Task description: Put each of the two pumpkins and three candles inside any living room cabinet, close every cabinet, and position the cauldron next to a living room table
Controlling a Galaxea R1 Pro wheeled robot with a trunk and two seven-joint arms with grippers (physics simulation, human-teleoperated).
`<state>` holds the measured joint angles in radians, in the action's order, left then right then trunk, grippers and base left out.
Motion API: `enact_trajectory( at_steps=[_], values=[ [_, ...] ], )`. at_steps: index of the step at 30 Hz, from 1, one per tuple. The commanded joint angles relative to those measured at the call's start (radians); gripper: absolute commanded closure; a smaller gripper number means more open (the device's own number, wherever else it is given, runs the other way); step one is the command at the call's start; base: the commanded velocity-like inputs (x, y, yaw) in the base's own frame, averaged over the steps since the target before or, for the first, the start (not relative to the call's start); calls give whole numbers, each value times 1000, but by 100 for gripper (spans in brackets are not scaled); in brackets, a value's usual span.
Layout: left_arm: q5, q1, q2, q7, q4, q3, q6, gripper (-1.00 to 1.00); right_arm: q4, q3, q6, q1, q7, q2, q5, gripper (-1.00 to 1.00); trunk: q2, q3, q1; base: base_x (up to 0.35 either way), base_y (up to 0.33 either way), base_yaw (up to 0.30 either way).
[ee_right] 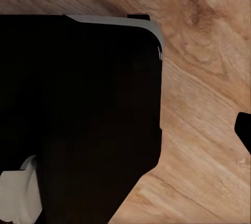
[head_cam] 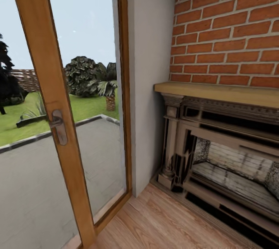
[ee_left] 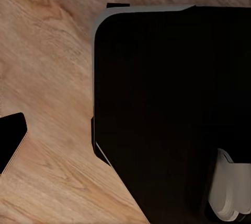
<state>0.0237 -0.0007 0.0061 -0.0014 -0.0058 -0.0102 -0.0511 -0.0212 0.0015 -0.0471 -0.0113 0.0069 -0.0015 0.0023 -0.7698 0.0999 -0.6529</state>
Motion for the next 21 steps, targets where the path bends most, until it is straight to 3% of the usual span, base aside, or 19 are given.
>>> enact_trajectory(
  at_steps=[1,9,21],
  values=[
    [2,0,0,0,0,-1,-3,-100,1,0,-4,-1,1,0,0,-100,-1,1,0,0,0,-292],
    [2,-1,0,0,0,-1,-3,-100,1,-1,-4,-1,1,0,-1,-100,-1,1,0,-55,0,-293],
    [2,-1,0,0,0,-1,-3,-100,1,-3,-4,-1,1,0,-1,-100,-1,1,0,-254,0,-293]
  ],
)
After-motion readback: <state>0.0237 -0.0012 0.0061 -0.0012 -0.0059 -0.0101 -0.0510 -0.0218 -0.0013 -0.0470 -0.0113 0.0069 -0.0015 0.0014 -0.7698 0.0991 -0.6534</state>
